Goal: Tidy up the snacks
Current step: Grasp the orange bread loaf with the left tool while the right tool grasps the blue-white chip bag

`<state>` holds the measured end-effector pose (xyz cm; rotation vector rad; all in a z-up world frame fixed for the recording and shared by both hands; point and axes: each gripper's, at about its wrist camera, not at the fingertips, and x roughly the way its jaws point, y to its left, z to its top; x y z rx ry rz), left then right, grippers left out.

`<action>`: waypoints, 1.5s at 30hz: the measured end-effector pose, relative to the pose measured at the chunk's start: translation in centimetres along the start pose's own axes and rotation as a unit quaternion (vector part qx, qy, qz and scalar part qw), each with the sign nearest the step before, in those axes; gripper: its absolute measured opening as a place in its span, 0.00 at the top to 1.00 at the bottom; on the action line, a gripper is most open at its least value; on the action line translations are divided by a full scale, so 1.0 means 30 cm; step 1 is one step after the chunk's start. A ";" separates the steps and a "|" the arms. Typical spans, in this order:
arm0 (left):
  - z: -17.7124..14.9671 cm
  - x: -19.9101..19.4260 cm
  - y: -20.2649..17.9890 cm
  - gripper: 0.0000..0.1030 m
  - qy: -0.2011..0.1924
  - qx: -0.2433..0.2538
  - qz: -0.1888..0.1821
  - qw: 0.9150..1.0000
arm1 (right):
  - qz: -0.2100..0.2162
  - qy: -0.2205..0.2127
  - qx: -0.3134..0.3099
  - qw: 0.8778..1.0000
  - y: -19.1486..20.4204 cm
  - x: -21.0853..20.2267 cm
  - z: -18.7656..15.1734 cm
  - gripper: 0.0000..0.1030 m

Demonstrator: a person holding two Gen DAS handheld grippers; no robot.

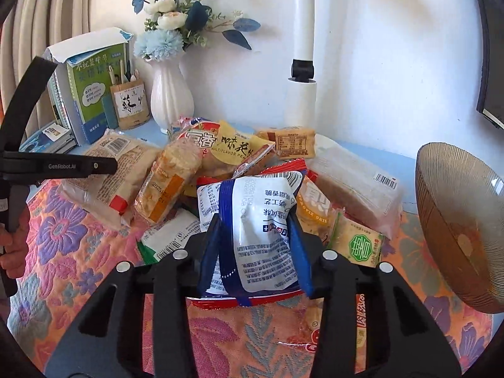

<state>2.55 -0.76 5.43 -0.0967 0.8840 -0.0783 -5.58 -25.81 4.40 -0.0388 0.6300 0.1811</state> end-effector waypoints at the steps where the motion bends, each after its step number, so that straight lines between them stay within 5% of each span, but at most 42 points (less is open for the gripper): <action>1: -0.011 -0.012 0.012 0.59 0.000 -0.004 -0.002 1.000 | 0.001 -0.007 0.000 1.000 -0.003 -0.010 -0.003 0.59; 21: -0.012 -0.301 0.024 0.69 -0.081 -0.019 -0.037 0.996 | 0.057 -0.084 0.093 0.990 -0.125 -0.101 0.025 0.59; 23: 0.003 -0.336 0.011 0.96 -0.098 -0.012 -0.039 0.994 | 0.062 -0.086 0.103 0.989 -0.141 -0.105 0.025 0.59; 25: 0.020 -0.355 -0.005 0.97 -0.100 -0.011 -0.072 0.992 | 0.064 -0.091 0.108 0.988 -0.149 -0.112 0.025 0.58; 29: 0.032 -0.364 -0.069 0.96 -0.111 0.029 -0.051 0.992 | 0.063 -0.095 0.108 0.988 -0.151 -0.120 0.024 0.58; 30: 0.031 -0.347 -0.084 0.95 -0.097 0.041 -0.052 0.993 | 0.063 -0.095 0.107 0.988 -0.152 -0.121 0.024 0.58; 32: 0.014 -0.285 -0.105 0.71 -0.054 0.057 -0.050 0.996 | 0.061 -0.095 0.106 0.988 -0.152 -0.123 0.023 0.58; 33: 0.000 -0.247 -0.114 0.19 -0.035 0.066 -0.042 0.996 | 0.060 -0.094 0.105 0.988 -0.151 -0.122 0.023 0.58; 34: -0.021 -0.210 -0.117 0.08 -0.025 0.076 -0.027 0.996 | 0.060 -0.092 0.105 0.988 -0.151 -0.120 0.023 0.57; 36: -0.062 -0.120 -0.130 0.06 0.013 0.100 0.006 0.995 | 0.059 -0.087 0.105 0.989 -0.151 -0.115 0.023 0.57; 40: -0.147 0.072 -0.151 0.05 0.109 0.094 -0.055 0.988 | 0.059 -0.077 0.102 0.990 -0.147 -0.102 0.026 0.56; 44: -0.174 0.096 -0.170 0.05 0.095 0.072 -0.028 0.992 | 0.054 -0.076 0.100 0.991 -0.146 -0.097 0.028 0.56; 45: -0.180 0.089 -0.175 0.15 0.083 0.072 -0.018 0.994 | 0.054 -0.075 0.101 0.991 -0.148 -0.095 0.028 0.56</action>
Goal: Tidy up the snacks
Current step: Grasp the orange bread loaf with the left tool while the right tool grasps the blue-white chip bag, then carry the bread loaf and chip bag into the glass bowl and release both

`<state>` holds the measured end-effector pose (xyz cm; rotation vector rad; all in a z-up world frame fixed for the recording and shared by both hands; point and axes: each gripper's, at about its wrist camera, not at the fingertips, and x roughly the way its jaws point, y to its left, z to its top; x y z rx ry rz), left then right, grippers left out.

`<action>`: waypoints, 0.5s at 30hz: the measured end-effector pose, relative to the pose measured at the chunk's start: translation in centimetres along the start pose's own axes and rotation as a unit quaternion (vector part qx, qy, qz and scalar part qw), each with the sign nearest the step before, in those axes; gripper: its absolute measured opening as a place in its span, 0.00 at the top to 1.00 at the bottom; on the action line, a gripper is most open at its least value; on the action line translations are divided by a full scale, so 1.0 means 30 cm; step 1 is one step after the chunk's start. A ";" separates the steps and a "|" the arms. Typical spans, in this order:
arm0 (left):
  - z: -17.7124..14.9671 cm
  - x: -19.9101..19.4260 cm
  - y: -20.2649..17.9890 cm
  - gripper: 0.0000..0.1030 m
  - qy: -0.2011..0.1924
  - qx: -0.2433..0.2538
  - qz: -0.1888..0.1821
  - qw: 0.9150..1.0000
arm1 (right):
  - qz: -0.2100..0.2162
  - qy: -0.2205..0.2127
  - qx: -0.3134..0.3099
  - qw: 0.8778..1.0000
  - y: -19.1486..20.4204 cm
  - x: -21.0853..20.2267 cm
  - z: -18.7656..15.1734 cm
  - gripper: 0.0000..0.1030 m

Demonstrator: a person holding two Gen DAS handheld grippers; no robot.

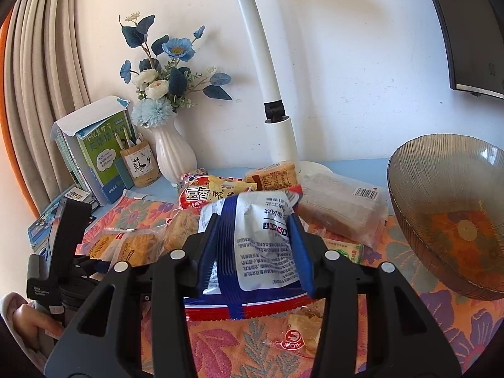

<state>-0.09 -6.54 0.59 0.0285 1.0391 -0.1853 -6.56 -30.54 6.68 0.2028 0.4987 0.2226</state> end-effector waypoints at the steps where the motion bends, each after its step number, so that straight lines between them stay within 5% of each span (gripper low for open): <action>1: -0.007 -0.011 -0.003 0.24 -0.012 0.000 0.012 1.000 | 0.001 0.000 0.002 1.000 -0.002 0.001 0.000 0.58; 2: -0.015 -0.021 -0.002 0.26 -0.020 -0.003 0.011 1.000 | 0.001 0.001 0.003 1.000 -0.004 0.003 0.000 0.62; 4: -0.028 -0.048 0.004 0.29 -0.033 -0.013 0.018 0.999 | 0.003 0.007 0.001 1.000 -0.007 0.009 -0.003 0.93; 8: -0.028 -0.129 -0.005 0.29 -0.064 -0.006 0.040 0.997 | 0.001 0.029 -0.003 1.000 -0.009 0.035 -0.014 0.98; 11: -0.016 -0.182 -0.009 0.28 -0.073 -0.008 0.031 0.997 | 0.021 0.059 0.000 0.998 -0.023 0.061 -0.017 0.92; 12: -0.019 -0.199 -0.008 0.28 -0.077 -0.007 0.031 0.996 | 0.029 0.077 0.009 0.997 -0.035 0.073 -0.023 0.77; 13: -0.018 -0.209 -0.016 0.28 -0.081 -0.005 0.033 0.996 | 0.038 0.093 0.021 0.995 -0.048 0.077 -0.030 0.48; 15: -0.008 -0.232 -0.022 0.28 -0.088 -0.002 0.030 0.996 | 0.046 0.095 0.023 0.994 -0.042 0.054 -0.043 0.06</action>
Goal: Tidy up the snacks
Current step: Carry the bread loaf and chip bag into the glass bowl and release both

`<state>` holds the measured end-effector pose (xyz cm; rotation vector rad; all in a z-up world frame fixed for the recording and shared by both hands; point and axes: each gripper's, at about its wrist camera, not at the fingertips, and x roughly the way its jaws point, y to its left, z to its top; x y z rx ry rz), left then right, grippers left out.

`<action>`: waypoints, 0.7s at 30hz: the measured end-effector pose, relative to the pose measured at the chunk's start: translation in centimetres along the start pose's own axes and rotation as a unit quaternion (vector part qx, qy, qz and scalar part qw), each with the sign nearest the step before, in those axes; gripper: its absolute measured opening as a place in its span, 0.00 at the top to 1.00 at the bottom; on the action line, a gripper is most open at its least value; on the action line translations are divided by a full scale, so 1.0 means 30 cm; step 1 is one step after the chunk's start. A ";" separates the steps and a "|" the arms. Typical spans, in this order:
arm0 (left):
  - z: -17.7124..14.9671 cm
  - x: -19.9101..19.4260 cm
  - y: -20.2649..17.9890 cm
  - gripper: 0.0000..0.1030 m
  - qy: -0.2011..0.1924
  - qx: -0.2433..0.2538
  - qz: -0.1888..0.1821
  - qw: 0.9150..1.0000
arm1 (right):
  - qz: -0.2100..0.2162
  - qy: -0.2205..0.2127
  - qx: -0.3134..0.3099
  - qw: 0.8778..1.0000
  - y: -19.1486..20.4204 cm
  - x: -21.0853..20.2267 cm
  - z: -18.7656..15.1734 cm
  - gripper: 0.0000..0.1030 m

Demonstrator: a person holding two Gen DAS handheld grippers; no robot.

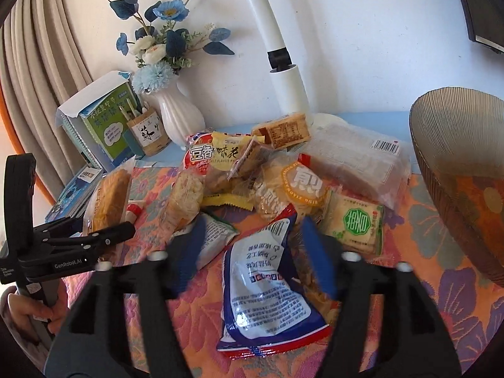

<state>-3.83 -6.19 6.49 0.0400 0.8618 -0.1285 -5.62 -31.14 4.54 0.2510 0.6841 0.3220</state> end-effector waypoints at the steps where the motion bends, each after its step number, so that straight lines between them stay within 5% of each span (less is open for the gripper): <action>1: 0.004 -0.004 0.004 0.28 -0.002 0.000 -0.003 1.000 | -0.016 -0.008 -0.010 1.000 0.020 -0.016 -0.010 0.03; 5: 0.015 -0.016 0.005 0.28 -0.007 -0.009 -0.006 1.000 | -0.087 0.075 -0.112 0.987 0.139 0.043 -0.079 0.04; 9: 0.038 -0.021 0.007 0.28 -0.014 -0.011 -0.004 1.000 | -0.180 0.092 -0.171 0.964 0.186 0.076 -0.149 0.26; 11: 0.045 -0.030 -0.004 0.28 -0.018 -0.009 -0.006 1.000 | -0.153 0.080 -0.141 0.975 0.172 0.047 -0.126 0.46; 12: 0.049 -0.033 -0.010 0.28 -0.019 -0.007 -0.006 1.000 | -0.134 0.070 -0.125 0.981 0.158 0.030 -0.110 0.49; 21: 0.091 -0.053 -0.072 0.28 -0.032 -0.001 -0.018 0.999 | -0.041 -0.003 -0.068 0.997 0.044 -0.006 0.019 0.55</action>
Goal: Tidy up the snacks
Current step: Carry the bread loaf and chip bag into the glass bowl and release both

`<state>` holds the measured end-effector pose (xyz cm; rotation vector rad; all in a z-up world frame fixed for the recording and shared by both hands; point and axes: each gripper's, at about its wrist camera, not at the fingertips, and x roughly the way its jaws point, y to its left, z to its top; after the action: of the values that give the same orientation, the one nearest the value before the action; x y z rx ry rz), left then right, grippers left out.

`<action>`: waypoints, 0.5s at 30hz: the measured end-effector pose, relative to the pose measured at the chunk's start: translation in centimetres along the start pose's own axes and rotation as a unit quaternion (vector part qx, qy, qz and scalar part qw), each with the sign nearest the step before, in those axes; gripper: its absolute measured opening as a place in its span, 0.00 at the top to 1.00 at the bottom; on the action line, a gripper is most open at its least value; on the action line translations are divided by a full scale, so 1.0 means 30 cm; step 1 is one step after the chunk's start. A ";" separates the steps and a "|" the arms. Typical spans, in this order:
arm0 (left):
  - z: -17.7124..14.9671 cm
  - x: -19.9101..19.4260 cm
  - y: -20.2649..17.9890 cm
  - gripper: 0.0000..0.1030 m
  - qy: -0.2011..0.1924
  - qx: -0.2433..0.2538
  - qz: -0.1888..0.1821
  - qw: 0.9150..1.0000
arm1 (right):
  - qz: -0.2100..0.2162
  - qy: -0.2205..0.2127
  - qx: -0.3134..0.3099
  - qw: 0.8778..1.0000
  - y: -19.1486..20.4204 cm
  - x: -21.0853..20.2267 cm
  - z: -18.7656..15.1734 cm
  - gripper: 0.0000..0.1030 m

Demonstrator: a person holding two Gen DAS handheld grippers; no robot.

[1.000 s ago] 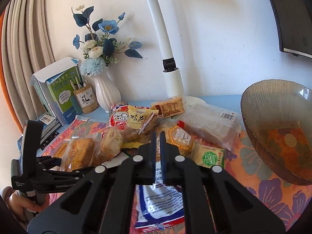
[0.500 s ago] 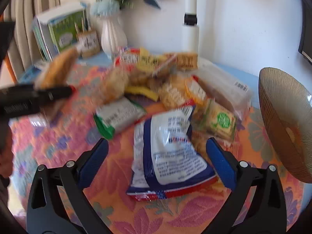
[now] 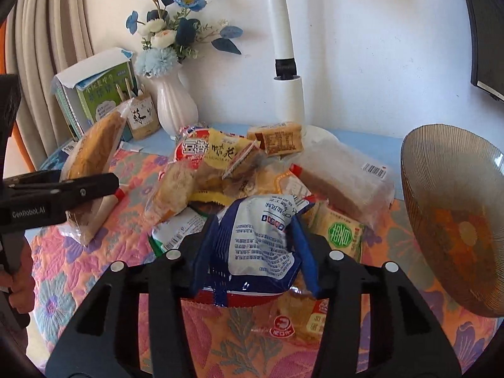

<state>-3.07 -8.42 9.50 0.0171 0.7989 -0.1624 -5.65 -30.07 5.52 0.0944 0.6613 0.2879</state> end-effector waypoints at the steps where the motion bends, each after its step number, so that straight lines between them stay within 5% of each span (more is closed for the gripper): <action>1: 0.002 0.000 -0.007 0.28 -0.001 0.002 0.000 1.000 | 0.008 -0.009 0.001 1.000 -0.010 -0.004 0.014 0.56; 9: 0.033 0.001 -0.063 0.28 -0.008 0.008 -0.012 1.000 | 0.049 -0.045 0.015 0.998 -0.083 -0.008 0.100 0.57; 15: 0.090 0.000 -0.145 0.28 -0.012 0.021 -0.028 0.999 | 0.040 -0.105 0.055 0.992 -0.161 -0.166 0.157 0.58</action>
<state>-1.79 -12.92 11.58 0.0325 0.7718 -0.2313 -5.37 -36.11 11.31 0.2547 0.4640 0.3131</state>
